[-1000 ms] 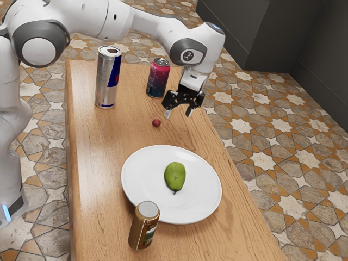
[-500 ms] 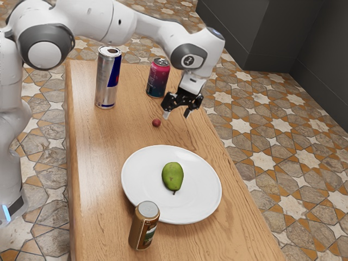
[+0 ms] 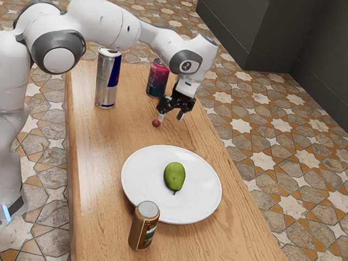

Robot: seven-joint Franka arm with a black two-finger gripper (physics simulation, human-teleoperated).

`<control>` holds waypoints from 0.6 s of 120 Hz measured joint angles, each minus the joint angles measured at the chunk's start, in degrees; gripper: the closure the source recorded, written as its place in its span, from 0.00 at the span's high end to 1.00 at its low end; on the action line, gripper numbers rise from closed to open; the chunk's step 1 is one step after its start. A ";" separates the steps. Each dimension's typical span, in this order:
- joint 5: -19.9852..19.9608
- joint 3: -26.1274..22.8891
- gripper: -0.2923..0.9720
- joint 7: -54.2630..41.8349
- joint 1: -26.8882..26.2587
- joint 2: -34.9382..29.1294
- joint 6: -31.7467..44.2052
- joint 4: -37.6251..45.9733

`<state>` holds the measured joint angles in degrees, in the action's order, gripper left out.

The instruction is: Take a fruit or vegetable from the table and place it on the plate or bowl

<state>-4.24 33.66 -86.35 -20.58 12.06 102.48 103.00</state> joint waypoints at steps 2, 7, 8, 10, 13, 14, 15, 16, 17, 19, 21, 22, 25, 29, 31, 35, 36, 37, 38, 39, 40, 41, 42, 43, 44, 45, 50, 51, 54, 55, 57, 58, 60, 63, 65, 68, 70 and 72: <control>-0.02 0.00 0.77 -0.06 -0.02 -0.02 0.01 0.10; -0.06 0.00 0.77 -0.20 -0.01 -0.05 0.02 0.25; -0.06 0.00 0.77 -0.22 0.01 -0.05 0.02 0.27; -0.08 0.00 0.77 -0.28 0.07 -0.06 0.03 0.31; -0.09 0.02 0.77 -0.36 0.19 -0.06 0.04 0.37; -0.09 0.04 0.77 -0.40 0.24 -0.06 0.04 0.39; -0.10 0.08 0.77 -0.43 0.27 -0.07 0.04 0.45; -0.10 0.10 0.77 -0.46 0.30 -0.07 0.04 0.50; -0.11 0.14 0.77 -0.49 0.32 -0.07 0.04 0.55; -0.11 0.21 0.77 -0.55 0.37 -0.11 0.04 0.64; -0.11 0.28 0.77 -0.61 0.40 -0.18 0.03 0.75; -0.11 0.32 0.77 -0.64 0.42 -0.23 0.03 0.82; -0.11 0.39 0.77 -0.73 0.48 -0.34 0.03 0.99; -0.10 0.46 0.77 -0.84 0.51 -0.45 0.02 1.27; -0.09 0.48 0.77 -0.90 0.52 -0.51 0.01 1.40; -0.09 0.57 0.77 -1.01 0.48 -0.66 0.00 1.66; -0.09 0.64 0.77 -1.04 0.48 -0.71 0.00 1.71; -0.08 0.73 0.77 -1.07 0.48 -0.77 -0.01 1.80; -0.08 0.82 0.77 -1.10 0.50 -0.82 -0.01 1.87; -0.08 0.89 0.77 -1.13 0.53 -0.88 -0.01 1.95; -0.08 0.95 0.77 -1.15 0.57 -0.93 -0.01 2.01; -0.08 1.00 0.77 -1.18 0.60 -0.97 -0.01 2.08; -0.08 1.06 0.77 -1.22 0.63 -1.02 -0.01 2.14; -0.08 1.11 0.77 -1.25 0.66 -1.05 -0.01 2.19; -0.08 1.15 0.77 -1.28 0.69 -1.07 -0.01 2.23; -0.08 1.24 0.77 -1.31 0.68 -1.09 -0.02 2.27; -0.07 1.62 0.77 -1.46 0.71 -1.20 -0.03 2.50; -0.07 1.68 0.77 -1.49 0.71 -1.23 -0.03 2.56; -0.07 1.81 0.77 -1.57 0.72 -1.36 -0.04 2.70; -0.07 1.85 0.77 -1.60 0.72 -1.43 -0.04 2.74; -0.07 1.92 0.77 -1.65 0.71 -1.60 -0.04 2.91; -0.07 1.95 0.77 -1.68 0.71 -1.69 -0.05 2.99; -0.07 1.99 0.77 -1.73 0.71 -1.87 -0.05 3.14; -0.07 2.03 0.77 -1.80 0.70 -2.06 -0.04 3.29; -0.07 2.05 0.77 -1.85 0.68 -2.14 -0.04 3.39; -0.07 2.08 0.77 -1.92 0.65 -2.25 -0.04 3.55; -0.07 2.09 0.77 -1.96 0.61 -2.30 -0.03 3.62; -0.07 2.09 0.77 -2.01 0.55 -2.34 -0.03 3.69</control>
<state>-4.31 35.75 -88.36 -20.04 9.72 102.44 106.69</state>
